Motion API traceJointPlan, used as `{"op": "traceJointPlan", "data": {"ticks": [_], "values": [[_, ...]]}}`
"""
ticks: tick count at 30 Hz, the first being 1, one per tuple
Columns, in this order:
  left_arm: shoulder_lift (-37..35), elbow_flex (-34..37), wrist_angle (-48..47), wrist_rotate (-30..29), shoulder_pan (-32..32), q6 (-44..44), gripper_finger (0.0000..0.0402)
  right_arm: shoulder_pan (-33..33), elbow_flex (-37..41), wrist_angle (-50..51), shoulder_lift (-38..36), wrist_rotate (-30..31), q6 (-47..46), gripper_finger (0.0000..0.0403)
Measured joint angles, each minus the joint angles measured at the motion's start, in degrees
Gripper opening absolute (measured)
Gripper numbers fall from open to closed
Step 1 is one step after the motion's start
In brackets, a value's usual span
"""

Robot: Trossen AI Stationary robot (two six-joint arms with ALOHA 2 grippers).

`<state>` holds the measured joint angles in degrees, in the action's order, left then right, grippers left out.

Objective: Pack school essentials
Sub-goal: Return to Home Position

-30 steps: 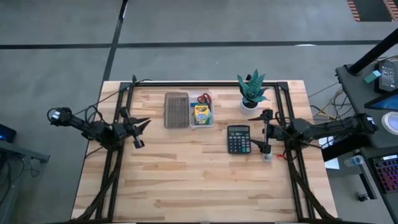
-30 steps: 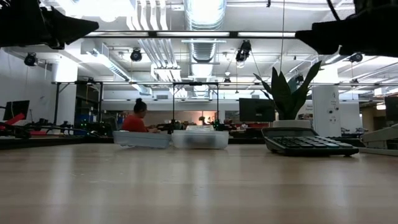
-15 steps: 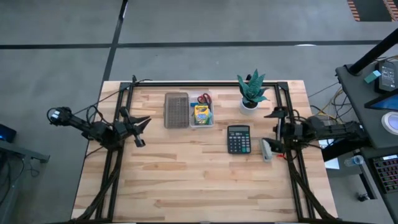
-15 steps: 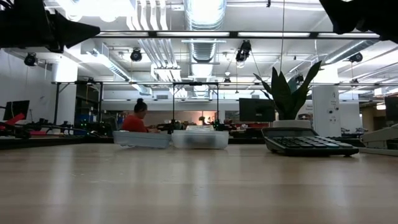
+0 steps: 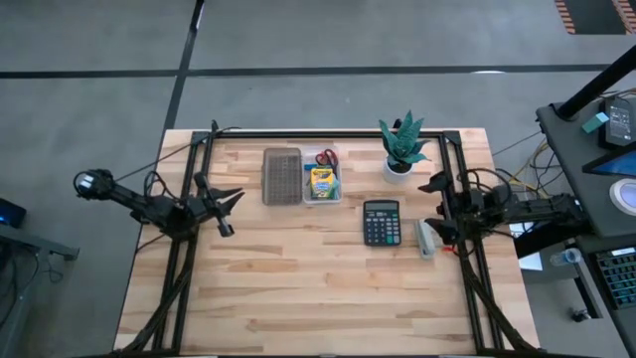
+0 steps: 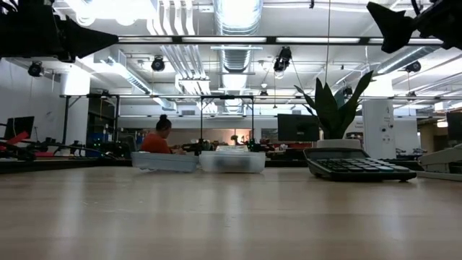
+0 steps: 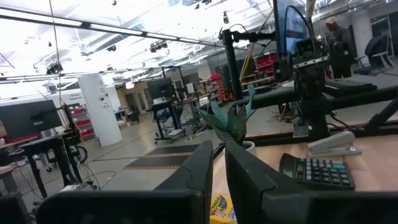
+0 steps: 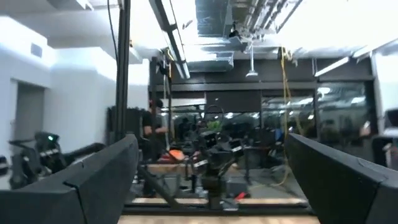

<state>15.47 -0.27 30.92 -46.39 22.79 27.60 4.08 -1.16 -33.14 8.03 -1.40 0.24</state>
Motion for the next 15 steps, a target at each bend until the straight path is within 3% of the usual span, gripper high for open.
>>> {"op": "traceJointPlan", "data": {"ticks": [4, 9, 15], "values": [[0.95, 0.0, 0.02, 0.0, 0.0, 0.02, 0.0026, 0.0, -0.08, 6.7, -2.6, -0.1, -1.84, 0.0389], [2.03, 0.02, 0.0, 0.06, -0.01, 0.04, 0.0026, 0.08, 0.42, 28.7, -7.99, -0.14, 2.46, 0.0389], [3.34, 0.02, -0.2, 0.06, 0.0, 0.04, 0.0026, -0.13, 0.36, 32.41, -8.02, 0.07, 4.45, 0.0389]]}}
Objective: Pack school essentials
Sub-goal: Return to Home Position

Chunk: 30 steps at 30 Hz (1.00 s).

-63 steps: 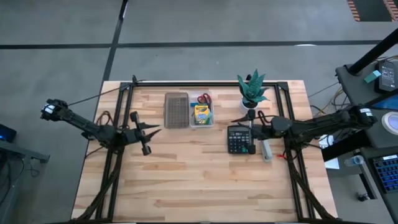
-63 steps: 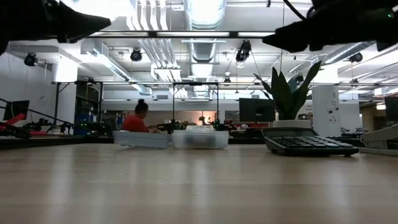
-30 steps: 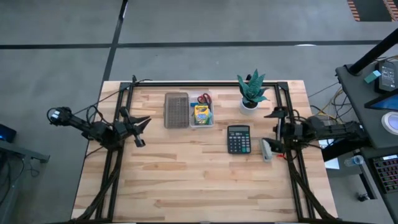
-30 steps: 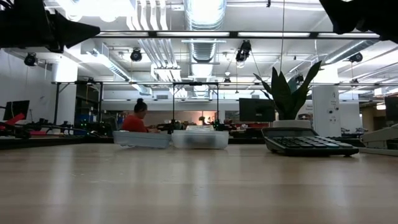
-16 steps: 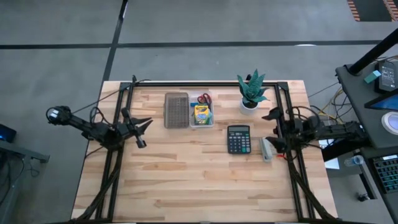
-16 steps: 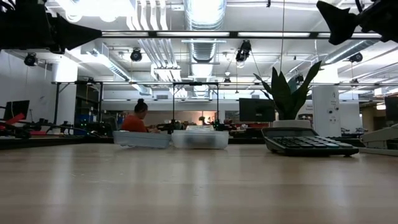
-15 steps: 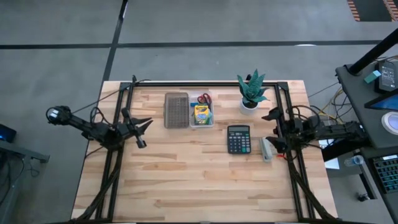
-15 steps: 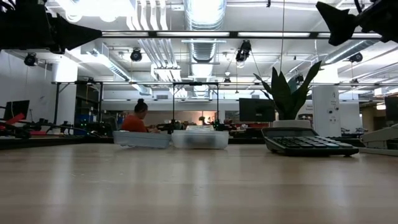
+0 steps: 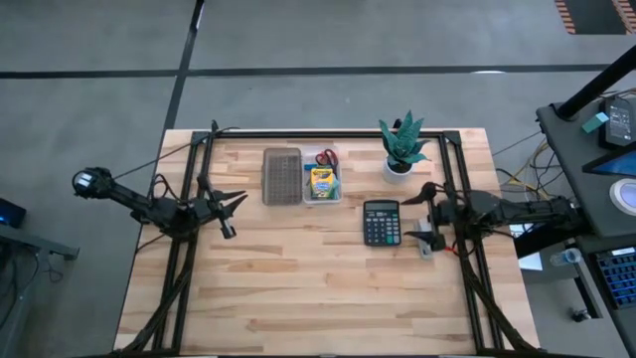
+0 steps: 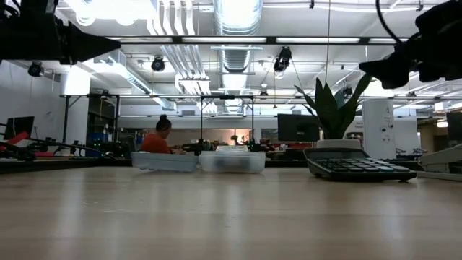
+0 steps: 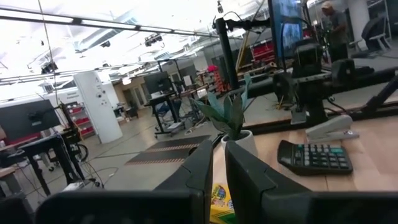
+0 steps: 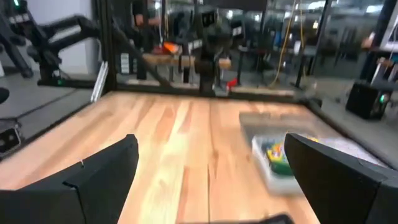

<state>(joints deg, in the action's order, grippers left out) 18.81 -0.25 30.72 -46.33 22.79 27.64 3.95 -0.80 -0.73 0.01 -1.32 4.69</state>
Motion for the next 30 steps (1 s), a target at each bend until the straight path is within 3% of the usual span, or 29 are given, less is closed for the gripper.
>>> {"op": "traceJointPlan", "data": {"ticks": [16, 30], "values": [[3.57, 0.0, 0.04, 0.0, 0.0, 0.0, 0.0026, -2.76, 0.07, 0.18, 0.0, -0.02, 1.86, 0.0389], [5.7, 0.0, 0.07, -0.02, 0.0, 0.0, 0.0026, -4.24, 0.13, 0.0, 0.17, -0.08, -5.16, 0.0389]]}}
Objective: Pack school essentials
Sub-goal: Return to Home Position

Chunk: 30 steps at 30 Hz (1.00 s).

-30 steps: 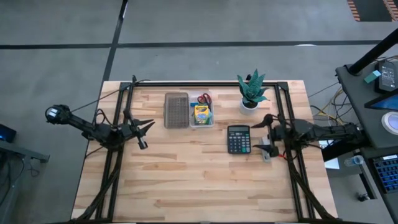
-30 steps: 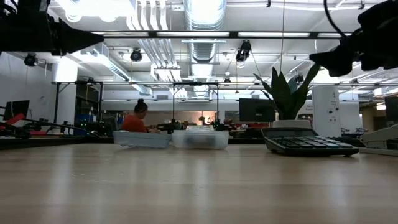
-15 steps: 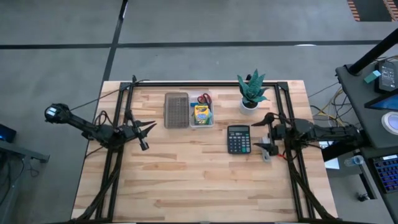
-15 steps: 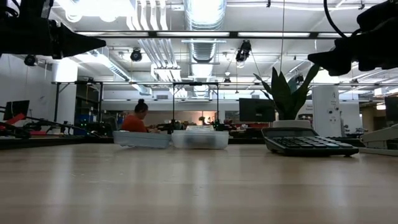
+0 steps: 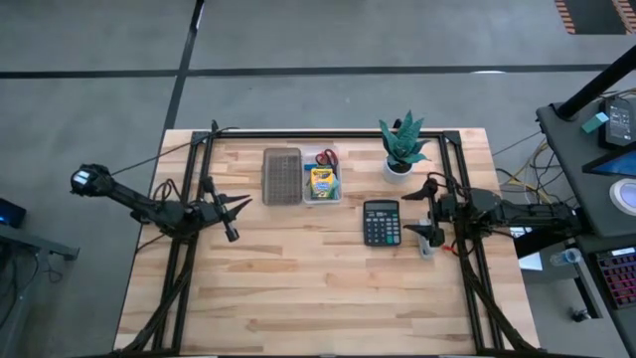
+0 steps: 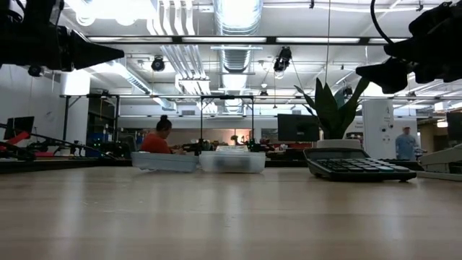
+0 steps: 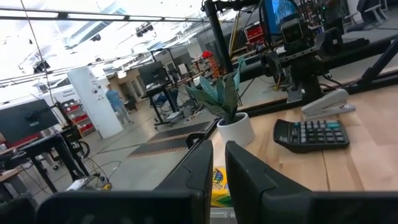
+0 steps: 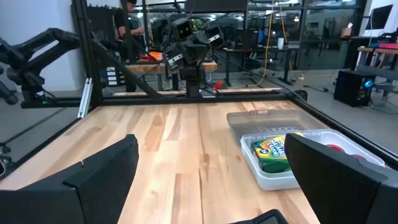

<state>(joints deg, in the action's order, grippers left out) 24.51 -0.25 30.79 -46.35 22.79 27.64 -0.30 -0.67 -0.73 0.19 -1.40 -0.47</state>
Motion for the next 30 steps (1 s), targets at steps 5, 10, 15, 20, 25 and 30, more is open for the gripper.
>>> {"op": "traceJointPlan", "data": {"ticks": [5, 10, 15, 20, 25, 30], "values": [[0.74, 0.0, 0.02, 0.0, 0.0, 0.0, 0.0026, 0.0, 0.0, -0.02, 0.93, -0.01, 0.01, 0.0389], [1.36, 0.0, 0.03, 0.0, 0.0, 0.0, 0.0026, 0.0, 0.02, -0.02, 1.4, -0.01, 0.02, 0.0389], [1.34, 0.01, -0.03, 0.02, -0.02, 0.0, 0.0026, 0.0, 0.04, -0.07, 1.38, -0.01, 0.0, 0.0389], [1.34, 0.02, -0.02, 0.0, -0.02, 0.0, 0.0026, 0.0, 0.04, -0.07, 1.44, -0.01, 0.01, 0.0389], [1.34, 0.02, 0.0, 0.0, -0.02, 0.0, 0.0026, 0.0, 0.04, -0.07, 1.44, -0.01, 0.0, 0.0389], [1.36, 0.01, 0.0, 0.0, 0.0, 0.0, 0.0026, 0.0, 0.04, -0.07, 1.44, -0.01, 0.02, 0.0389]]}}
